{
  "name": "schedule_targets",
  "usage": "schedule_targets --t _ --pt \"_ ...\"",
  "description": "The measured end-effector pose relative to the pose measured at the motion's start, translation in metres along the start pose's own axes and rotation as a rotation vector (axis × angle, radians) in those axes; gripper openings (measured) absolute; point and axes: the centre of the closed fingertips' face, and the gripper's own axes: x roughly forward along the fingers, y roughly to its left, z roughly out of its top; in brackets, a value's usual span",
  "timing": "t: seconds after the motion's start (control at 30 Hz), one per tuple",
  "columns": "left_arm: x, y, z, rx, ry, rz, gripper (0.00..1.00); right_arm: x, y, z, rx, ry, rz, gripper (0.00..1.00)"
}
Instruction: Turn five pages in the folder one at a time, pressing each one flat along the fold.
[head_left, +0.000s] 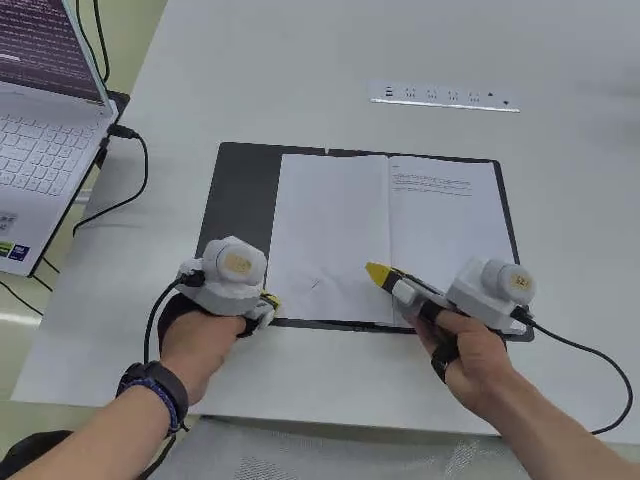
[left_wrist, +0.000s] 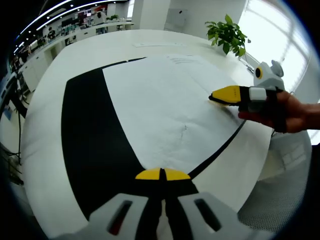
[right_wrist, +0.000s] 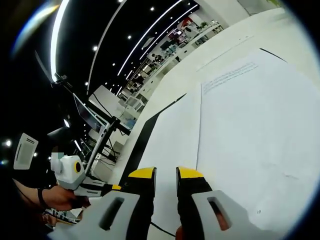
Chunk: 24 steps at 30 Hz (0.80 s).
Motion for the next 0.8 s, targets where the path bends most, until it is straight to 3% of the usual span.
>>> schedule_targets --t 0.33,0.4,0.53,0.8 --pt "-0.001 0.0 0.0 0.013 -0.006 0.006 0.0 0.015 -0.015 0.03 -0.023 -0.024 0.003 0.08" --pt "0.0 0.0 0.001 0.002 -0.007 0.007 0.0 0.019 -0.019 0.036 0.007 -0.043 0.005 0.07" --pt "0.0 0.001 0.001 -0.019 -0.01 0.005 0.0 0.026 -0.023 0.048 -0.007 -0.059 0.003 0.04" --pt "0.001 0.001 0.001 -0.019 -0.01 0.011 0.0 0.038 -0.031 0.052 -0.02 -0.058 0.006 0.0"
